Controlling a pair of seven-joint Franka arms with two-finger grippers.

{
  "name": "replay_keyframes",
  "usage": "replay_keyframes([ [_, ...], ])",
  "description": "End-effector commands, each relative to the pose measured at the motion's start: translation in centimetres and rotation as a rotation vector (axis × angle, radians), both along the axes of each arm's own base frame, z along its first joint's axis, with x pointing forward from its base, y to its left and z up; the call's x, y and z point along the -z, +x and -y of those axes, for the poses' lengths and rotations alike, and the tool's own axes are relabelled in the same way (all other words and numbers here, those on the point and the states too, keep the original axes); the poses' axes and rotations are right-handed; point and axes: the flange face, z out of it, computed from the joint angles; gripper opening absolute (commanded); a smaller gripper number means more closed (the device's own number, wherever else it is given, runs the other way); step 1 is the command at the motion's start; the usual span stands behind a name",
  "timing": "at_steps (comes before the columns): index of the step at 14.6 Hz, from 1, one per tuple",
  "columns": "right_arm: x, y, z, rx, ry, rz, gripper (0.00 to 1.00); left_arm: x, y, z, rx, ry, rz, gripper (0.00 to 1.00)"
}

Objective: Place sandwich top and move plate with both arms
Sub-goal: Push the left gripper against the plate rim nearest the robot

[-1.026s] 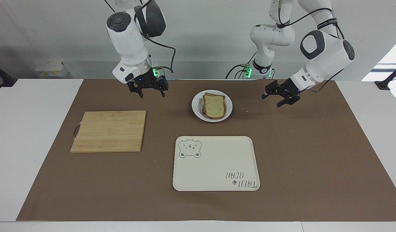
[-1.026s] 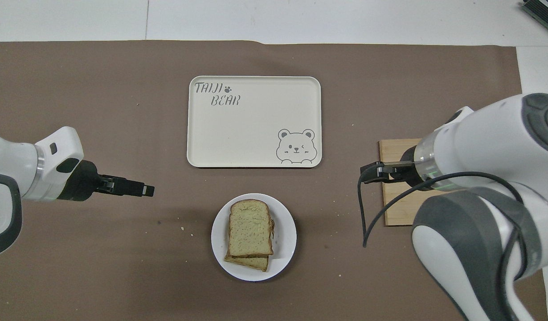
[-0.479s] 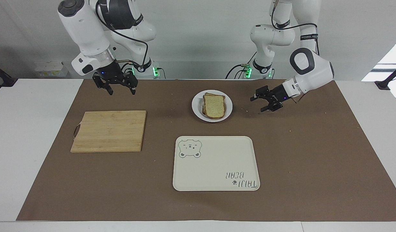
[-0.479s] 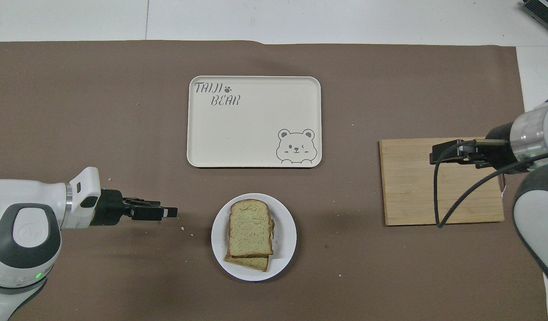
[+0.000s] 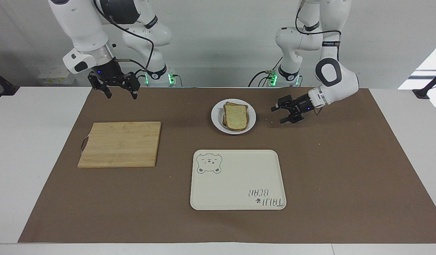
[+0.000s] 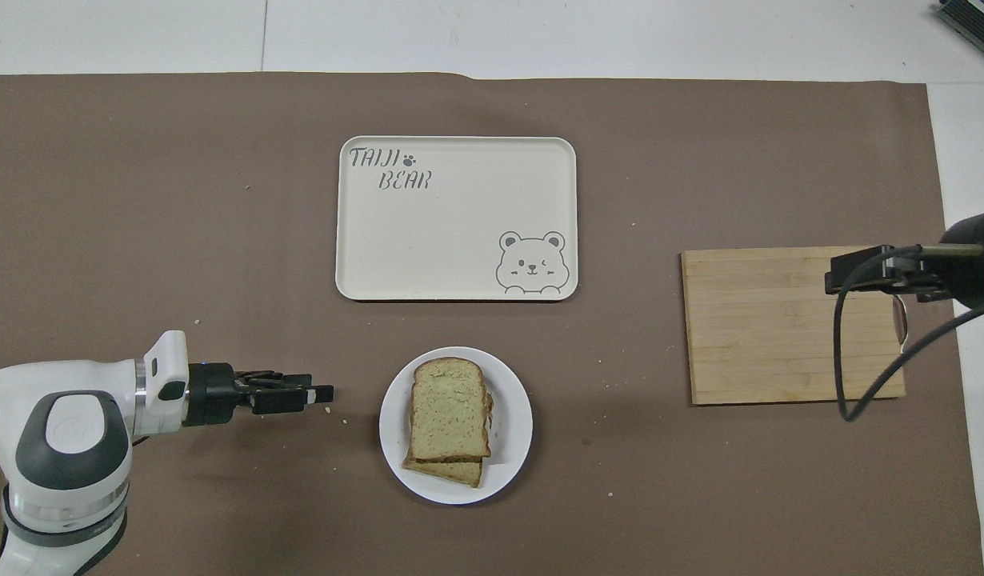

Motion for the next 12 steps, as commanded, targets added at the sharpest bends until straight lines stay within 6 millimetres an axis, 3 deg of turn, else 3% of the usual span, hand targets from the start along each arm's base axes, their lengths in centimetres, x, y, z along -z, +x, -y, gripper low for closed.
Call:
replay_keyframes([
  [1, -0.4, -0.3, -0.2, -0.019, -0.020, -0.004, 1.00, 2.1, -0.5, 1.0, -0.004, -0.027, 0.020, 0.76],
  [7, -0.6, -0.2, 0.5, -0.077, -0.016, -0.005, 1.00, 5.2, -3.0, 4.3, -0.077, -0.125, 0.030, 0.75],
  [12, -0.4, 0.0, 0.6, -0.153, -0.029, 0.001, 1.00, 6.4, -4.6, 4.4, -0.093, -0.123, 0.022, 0.69],
])
